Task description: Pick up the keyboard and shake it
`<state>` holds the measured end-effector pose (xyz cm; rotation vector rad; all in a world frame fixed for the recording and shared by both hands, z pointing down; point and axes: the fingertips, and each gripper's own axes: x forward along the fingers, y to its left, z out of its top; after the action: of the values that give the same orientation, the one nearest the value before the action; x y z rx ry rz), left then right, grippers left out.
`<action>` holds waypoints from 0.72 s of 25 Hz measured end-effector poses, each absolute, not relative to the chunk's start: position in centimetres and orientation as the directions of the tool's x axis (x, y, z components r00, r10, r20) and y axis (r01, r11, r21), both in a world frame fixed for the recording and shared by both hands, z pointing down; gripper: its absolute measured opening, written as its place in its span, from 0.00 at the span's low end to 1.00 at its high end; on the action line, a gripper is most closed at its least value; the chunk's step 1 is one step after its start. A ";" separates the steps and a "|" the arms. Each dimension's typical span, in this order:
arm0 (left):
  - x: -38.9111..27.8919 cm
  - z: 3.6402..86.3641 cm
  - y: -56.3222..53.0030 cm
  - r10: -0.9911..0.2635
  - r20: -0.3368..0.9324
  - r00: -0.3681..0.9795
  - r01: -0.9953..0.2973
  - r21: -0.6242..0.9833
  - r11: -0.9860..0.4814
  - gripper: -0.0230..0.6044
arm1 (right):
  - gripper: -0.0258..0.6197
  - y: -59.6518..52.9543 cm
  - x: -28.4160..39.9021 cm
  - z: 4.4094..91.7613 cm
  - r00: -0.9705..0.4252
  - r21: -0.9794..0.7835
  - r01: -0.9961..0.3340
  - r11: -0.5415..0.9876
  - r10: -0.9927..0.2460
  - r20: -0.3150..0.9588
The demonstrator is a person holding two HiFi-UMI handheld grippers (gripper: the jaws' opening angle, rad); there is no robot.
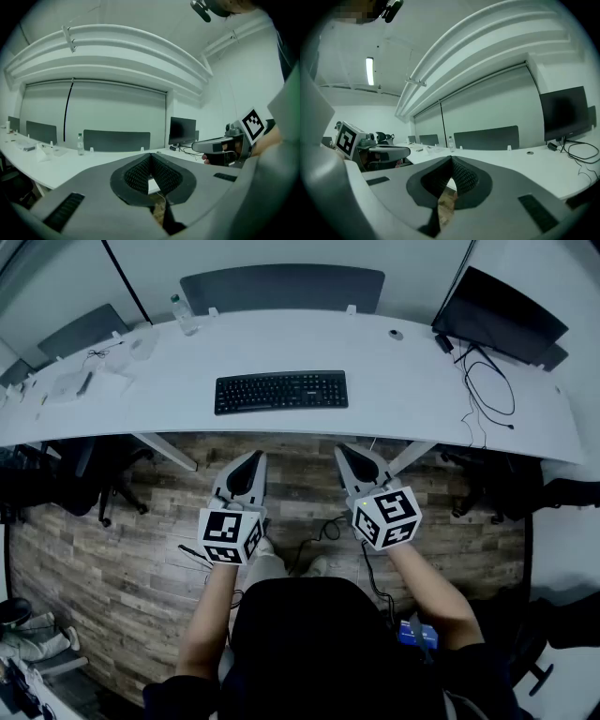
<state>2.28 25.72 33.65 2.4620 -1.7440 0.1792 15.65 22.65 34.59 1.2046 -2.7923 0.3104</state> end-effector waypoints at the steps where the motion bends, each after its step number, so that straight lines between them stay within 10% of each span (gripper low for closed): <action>1: 2.4 33.7 25.8 -0.930 0.165 0.329 -0.944 0.029 -0.329 0.05 | 0.07 22.7 15.7 34.6 -0.686 -0.151 -0.727 0.670 -0.710 0.158; 18: 2.8 33.7 26.8 -0.936 0.171 0.306 -0.952 0.038 -0.304 0.05 | 0.07 23.1 16.0 34.5 -0.708 -0.168 -0.706 0.688 -0.692 0.142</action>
<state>2.81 26.76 33.69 2.4291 -1.7679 0.1755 16.01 23.15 34.47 1.1717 -2.8234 0.3244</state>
